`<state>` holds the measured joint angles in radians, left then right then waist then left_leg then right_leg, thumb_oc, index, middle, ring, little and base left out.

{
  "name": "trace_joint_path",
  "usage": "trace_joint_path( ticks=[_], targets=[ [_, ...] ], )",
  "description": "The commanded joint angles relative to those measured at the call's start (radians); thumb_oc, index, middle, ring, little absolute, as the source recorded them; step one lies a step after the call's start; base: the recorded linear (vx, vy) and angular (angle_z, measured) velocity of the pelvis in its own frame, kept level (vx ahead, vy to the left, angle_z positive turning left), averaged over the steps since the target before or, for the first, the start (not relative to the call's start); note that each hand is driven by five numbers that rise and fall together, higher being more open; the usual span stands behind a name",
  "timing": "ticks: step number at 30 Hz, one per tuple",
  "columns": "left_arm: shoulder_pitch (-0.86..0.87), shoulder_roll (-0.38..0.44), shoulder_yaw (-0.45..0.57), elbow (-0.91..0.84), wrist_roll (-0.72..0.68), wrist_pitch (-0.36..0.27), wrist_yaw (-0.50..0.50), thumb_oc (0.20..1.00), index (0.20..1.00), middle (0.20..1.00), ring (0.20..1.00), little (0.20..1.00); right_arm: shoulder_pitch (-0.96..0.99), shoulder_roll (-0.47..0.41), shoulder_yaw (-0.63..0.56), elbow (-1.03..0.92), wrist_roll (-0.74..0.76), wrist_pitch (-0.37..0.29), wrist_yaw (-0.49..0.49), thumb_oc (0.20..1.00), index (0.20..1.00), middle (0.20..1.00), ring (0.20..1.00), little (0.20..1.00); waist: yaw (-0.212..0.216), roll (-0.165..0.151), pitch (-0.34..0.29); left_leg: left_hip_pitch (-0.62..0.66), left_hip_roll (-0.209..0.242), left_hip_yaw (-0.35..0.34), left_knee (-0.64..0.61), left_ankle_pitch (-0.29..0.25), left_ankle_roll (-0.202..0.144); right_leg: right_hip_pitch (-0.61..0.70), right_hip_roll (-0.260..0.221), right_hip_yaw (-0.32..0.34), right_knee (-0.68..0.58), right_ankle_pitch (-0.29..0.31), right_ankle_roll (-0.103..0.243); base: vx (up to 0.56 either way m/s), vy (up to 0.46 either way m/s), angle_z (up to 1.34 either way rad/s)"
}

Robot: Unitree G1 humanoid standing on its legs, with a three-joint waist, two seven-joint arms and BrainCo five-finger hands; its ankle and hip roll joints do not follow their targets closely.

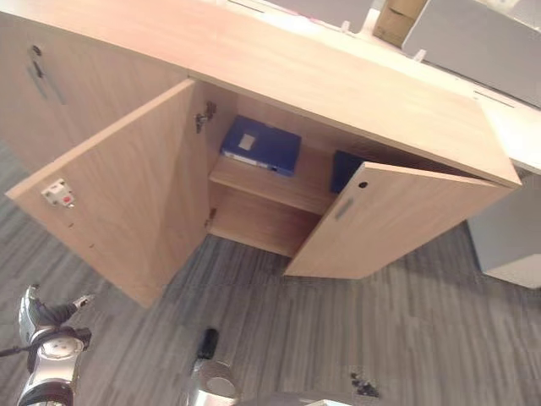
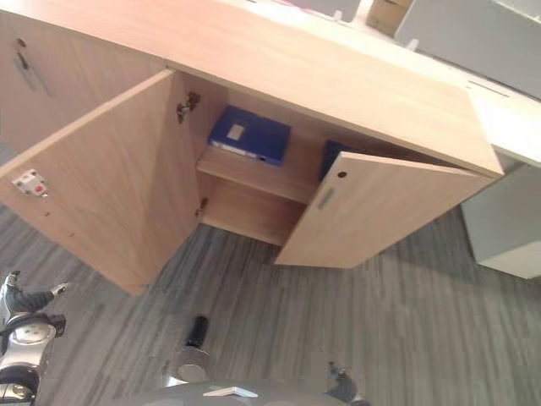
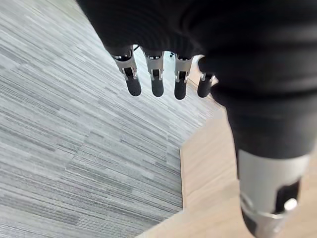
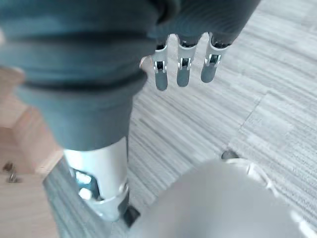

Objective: Put the empty folder in the office cabinet

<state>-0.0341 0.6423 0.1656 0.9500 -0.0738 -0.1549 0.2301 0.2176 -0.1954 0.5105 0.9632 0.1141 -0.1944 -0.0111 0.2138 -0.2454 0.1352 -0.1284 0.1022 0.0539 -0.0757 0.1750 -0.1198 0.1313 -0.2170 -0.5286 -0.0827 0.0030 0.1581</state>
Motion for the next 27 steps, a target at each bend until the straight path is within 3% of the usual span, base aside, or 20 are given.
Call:
trace_joint_path(
  ticks=[1,9,18,20,22,23,26,27],
  targets=[
    [-0.003,0.134,0.031,0.121,0.008,-0.044,0.061,1.0,1.0,1.0,1.0,1.0,-0.12,-0.087,-0.033,-0.005,-0.053,-0.024,0.005,1.0,1.0,1.0,1.0,1.0,0.031,0.064,-0.016,0.064,0.02,0.041,-0.01,-0.112,-0.002,-0.022,-0.071,0.051,0.015,0.114,0.063,-0.03,0.106,-0.38],
    [-0.109,0.25,-0.004,0.162,0.027,-0.037,0.058,1.0,1.0,1.0,1.0,1.0,-0.124,-0.084,-0.021,-0.047,-0.037,-0.03,0.009,1.0,1.0,1.0,1.0,1.0,-0.032,0.024,0.033,0.066,0.014,0.099,-0.007,-0.132,0.013,-0.09,-0.085,0.121,0.039,0.171,0.08,-0.03,0.051,-0.22],
    [-0.164,0.232,-0.099,0.161,0.057,-0.032,0.021,1.0,1.0,1.0,1.0,1.0,-0.141,-0.063,-0.019,-0.031,-0.033,-0.023,0.002,1.0,1.0,1.0,1.0,1.0,-0.075,0.001,0.04,0.085,0.01,0.149,-0.012,-0.142,0.02,-0.125,-0.1,0.165,0.05,0.216,0.09,0.0,0.023,-0.14],
    [-0.146,0.129,-0.162,0.154,0.062,-0.036,-0.023,1.0,1.0,1.0,1.0,1.0,-0.136,-0.071,-0.028,-0.061,-0.048,-0.021,-0.003,1.0,1.0,1.0,1.0,1.0,-0.111,0.004,0.031,0.114,0.012,0.187,-0.012,-0.155,0.021,-0.134,-0.102,0.195,0.05,0.214,0.088,0.01,0.029,-0.13],
    [-0.14,0.102,-0.173,0.153,0.061,-0.037,-0.032,1.0,1.0,1.0,1.0,1.0,-0.133,-0.073,-0.032,-0.061,-0.051,-0.02,-0.004,1.0,1.0,1.0,1.0,1.0,-0.118,0.008,0.028,0.12,0.012,0.194,-0.012,-0.157,0.021,-0.135,-0.1,0.199,0.048,0.209,0.085,0.0,0.001,-0.39],
    [-0.131,0.04,-0.194,0.151,0.048,-0.036,-0.049,1.0,1.0,1.0,1.0,1.0,-0.131,-0.079,-0.037,-0.071,-0.06,-0.017,0.0,1.0,1.0,1.0,1.0,1.0,-0.133,0.015,0.024,0.13,0.016,0.204,-0.012,-0.157,0.019,-0.136,-0.097,0.206,0.045,0.202,0.082,0.01,-0.015,-0.54],
    [-0.13,0.017,-0.205,0.146,0.044,-0.034,-0.055,1.0,1.0,1.0,1.0,1.0,-0.127,-0.084,-0.039,-0.073,-0.063,-0.015,0.001,1.0,1.0,1.0,1.0,1.0,-0.136,0.021,0.021,0.133,0.018,0.207,-0.012,-0.158,0.018,-0.137,-0.096,0.209,0.043,0.198,0.08,0.01,-0.022,-0.2],
    [-0.102,-0.068,-0.253,0.102,0.034,-0.037,-0.084,1.0,1.0,1.0,1.0,1.0,-0.121,-0.098,-0.051,-0.07,-0.094,-0.008,0.001,1.0,1.0,1.0,1.0,1.0,-0.156,0.042,0.005,0.148,0.025,0.219,-0.012,-0.157,0.016,-0.135,-0.088,0.223,0.032,0.18,0.073,0.04,-0.036,-0.12]
  ],
)
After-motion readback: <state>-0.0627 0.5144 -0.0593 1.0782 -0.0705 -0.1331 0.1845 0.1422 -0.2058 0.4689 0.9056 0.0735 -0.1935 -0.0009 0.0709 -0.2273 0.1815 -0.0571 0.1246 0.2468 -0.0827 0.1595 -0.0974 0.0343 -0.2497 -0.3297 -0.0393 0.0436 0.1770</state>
